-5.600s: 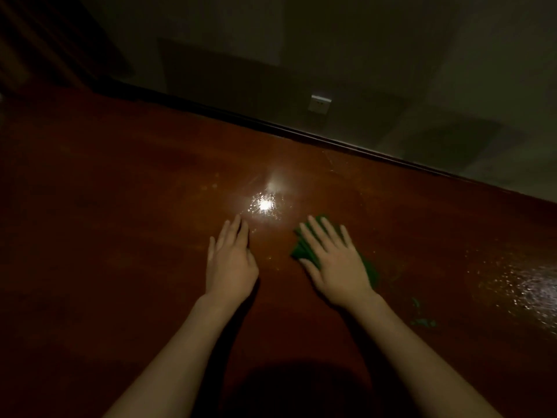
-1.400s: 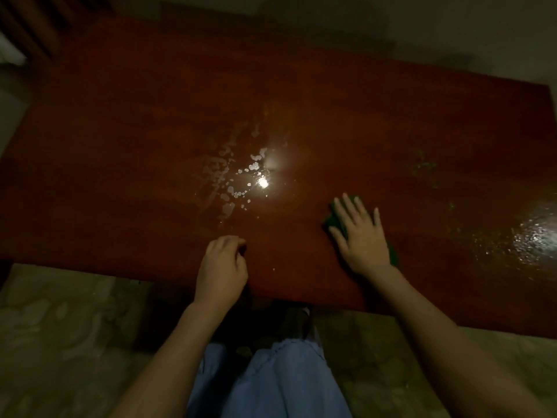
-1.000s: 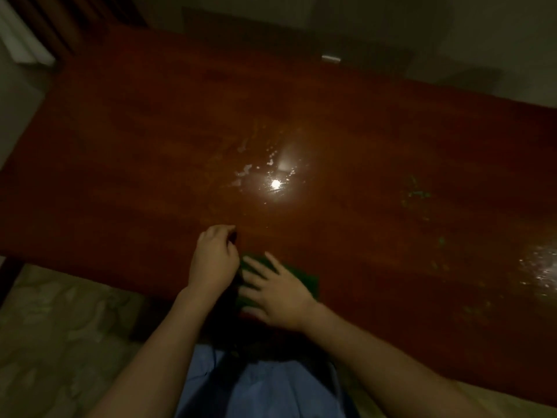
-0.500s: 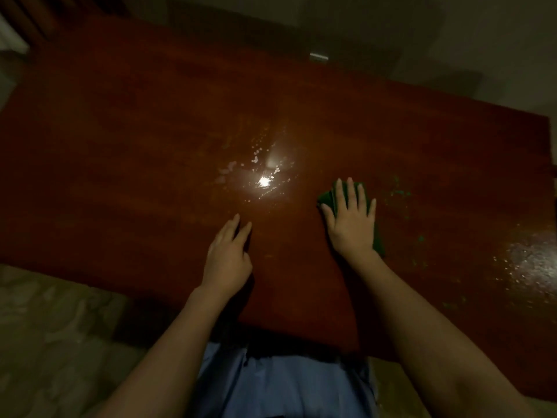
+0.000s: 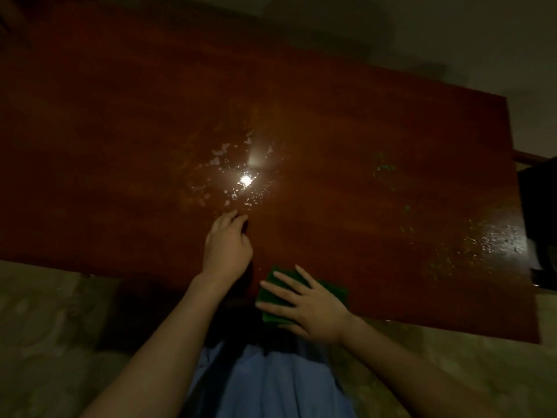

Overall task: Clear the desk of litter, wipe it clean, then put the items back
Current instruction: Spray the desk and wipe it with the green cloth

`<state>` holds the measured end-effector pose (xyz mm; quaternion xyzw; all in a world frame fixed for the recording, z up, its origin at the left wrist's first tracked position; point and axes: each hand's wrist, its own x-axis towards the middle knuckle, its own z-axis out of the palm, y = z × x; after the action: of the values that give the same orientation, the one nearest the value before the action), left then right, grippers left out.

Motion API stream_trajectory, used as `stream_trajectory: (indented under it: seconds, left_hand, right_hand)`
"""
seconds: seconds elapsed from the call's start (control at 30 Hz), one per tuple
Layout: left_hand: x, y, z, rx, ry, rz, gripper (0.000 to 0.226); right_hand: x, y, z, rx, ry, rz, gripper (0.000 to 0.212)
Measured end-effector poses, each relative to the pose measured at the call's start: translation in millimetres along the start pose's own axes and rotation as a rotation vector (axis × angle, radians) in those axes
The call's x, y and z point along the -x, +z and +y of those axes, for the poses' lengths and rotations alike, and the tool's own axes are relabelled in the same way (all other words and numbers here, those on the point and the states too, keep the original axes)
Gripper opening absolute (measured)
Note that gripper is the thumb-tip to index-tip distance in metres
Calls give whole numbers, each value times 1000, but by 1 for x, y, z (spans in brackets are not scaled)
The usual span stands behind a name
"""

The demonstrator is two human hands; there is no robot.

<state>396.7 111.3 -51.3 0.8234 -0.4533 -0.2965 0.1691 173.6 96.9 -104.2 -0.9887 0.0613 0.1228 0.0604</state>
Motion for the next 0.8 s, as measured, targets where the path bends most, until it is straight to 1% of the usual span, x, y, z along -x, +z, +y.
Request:
stream_trajectory:
  seconds: [0.07,0.1,0.13,0.2,0.27,0.33,0.4,0.43,0.47,0.5,0.53,0.6,0.67,0.7,0.73,0.8]
  left_hand:
    - [1,2,3,-1,-2,-10,46]
    - [2,3,4,-2,-12,-11,46]
    - [1,3,5,1,-21,-9,46]
    - [-2,3,11,-2,-27,-13,46]
    - [-7,5,20,-4,-19,-23,46]
    - [-12,9,32,12,-5,-26,46]
    - [-17,13,42,22,1,-29,46]
    - [-19,15,47,21,4,-31,46]
    - [-21,16,51,20,5,-35,46]
    - [-24,17,55,19,3,-38,46]
    - [-28,18,58,15,-2,-36,46]
    - [-39,19,64,-6,-12,-21,47]
    - [-53,20,72,-22,-19,-12,48]
    - [-61,20,78,-19,-22,-13,48]
    - [-68,20,84,-14,-22,-14,48]
    - [-84,22,99,-10,-7,-14,48]
  right_hand:
    - [29,5,16,19,8,-4,59]
    - [41,6,26,-6,68,9,59]
    - [51,5,38,-51,169,9,58]
    - [57,-3,64,-153,437,5,56]
    - [49,-12,95,-230,709,31,57]
    - [28,-22,127,-273,943,63,59]
    - [-6,-36,159,-275,1089,87,60]
    - [-25,-43,172,-279,1118,87,60]
    - [-43,-49,181,-282,1113,81,61]
    - [-59,-54,185,-277,1069,70,62]
    - [-73,-57,184,-269,991,55,62]
    - [-85,-57,168,-251,766,31,63]
    - [-74,-50,144,-209,528,49,62]
    - [-62,-44,133,-188,438,47,61]
    - [-46,-38,128,-162,372,32,60]
    - [-10,-24,132,-143,302,-11,58]
